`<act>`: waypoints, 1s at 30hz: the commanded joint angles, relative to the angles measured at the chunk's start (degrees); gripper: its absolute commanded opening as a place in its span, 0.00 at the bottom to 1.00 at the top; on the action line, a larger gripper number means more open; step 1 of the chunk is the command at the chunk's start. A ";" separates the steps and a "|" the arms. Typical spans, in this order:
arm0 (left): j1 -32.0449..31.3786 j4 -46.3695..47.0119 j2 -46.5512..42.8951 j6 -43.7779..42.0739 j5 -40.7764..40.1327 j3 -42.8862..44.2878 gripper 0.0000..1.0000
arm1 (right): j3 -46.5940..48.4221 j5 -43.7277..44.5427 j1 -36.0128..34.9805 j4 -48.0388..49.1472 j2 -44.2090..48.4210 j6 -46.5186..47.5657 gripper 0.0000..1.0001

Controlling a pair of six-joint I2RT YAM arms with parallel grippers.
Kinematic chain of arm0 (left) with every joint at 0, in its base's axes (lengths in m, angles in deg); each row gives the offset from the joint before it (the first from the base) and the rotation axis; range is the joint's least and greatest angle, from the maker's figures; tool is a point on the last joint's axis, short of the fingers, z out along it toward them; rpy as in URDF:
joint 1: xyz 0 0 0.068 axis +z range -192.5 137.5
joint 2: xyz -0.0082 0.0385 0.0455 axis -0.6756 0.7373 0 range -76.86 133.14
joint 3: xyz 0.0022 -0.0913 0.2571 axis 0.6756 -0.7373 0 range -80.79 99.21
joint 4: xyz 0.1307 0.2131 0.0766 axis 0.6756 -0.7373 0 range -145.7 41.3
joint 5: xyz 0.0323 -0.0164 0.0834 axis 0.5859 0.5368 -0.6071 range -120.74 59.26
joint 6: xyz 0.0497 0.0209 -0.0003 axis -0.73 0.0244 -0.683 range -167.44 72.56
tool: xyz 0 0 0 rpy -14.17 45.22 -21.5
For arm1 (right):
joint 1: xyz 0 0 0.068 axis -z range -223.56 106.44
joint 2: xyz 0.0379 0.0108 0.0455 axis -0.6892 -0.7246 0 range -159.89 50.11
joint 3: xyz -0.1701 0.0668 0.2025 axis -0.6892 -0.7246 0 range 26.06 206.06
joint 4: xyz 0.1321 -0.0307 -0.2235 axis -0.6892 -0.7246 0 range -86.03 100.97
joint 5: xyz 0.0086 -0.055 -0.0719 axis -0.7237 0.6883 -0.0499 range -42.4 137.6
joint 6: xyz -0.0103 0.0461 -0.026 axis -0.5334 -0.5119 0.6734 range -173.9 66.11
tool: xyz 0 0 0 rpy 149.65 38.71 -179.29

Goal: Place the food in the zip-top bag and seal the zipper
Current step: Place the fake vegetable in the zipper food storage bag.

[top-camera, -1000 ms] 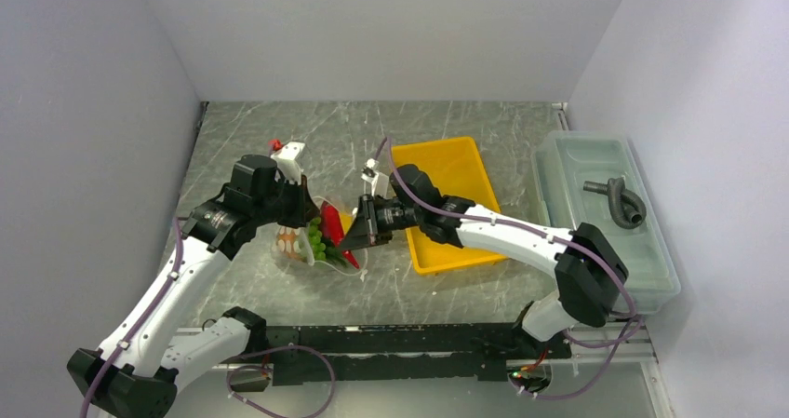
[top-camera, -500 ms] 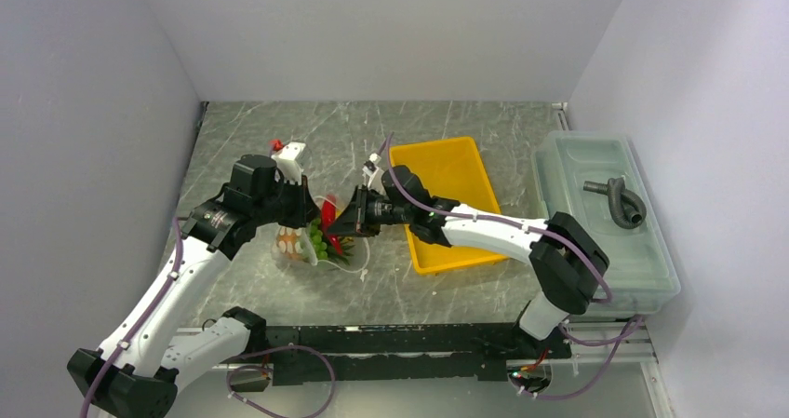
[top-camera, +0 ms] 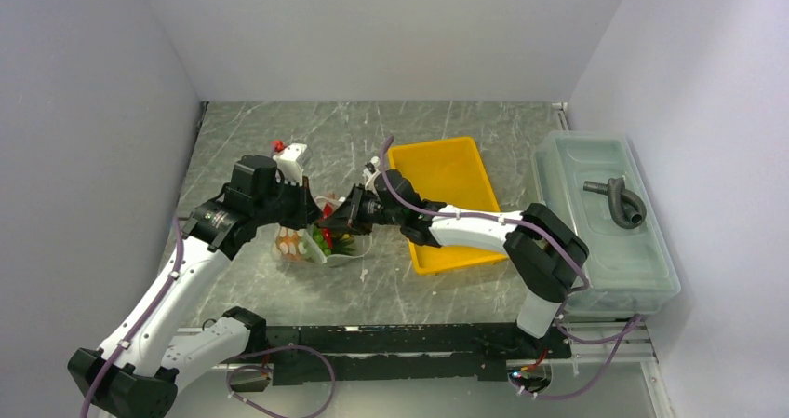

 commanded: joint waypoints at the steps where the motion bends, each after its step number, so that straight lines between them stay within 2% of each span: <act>1: -0.14 1.91 -0.74 -0.47 2.40 0.17 0.00 | 0.76 3.26 0.06 4.69 0.34 -2.16 0.12; 4: -0.20 1.88 -0.71 -0.40 1.82 0.27 0.00 | 0.25 3.44 0.06 4.13 1.31 -1.63 0.25; 11: -0.15 1.44 -0.89 -0.27 0.10 0.31 0.00 | 0.45 3.78 -0.19 -0.70 4.48 2.42 0.41; 20: -0.18 1.26 -0.62 -0.27 -0.59 0.31 0.00 | -0.43 5.40 -0.55 -6.41 11.14 7.52 0.45; 30: -0.19 1.25 -0.39 -0.36 -0.73 0.32 0.00 | 1.35 10.06 -0.58 -20.57 20.08 18.22 0.46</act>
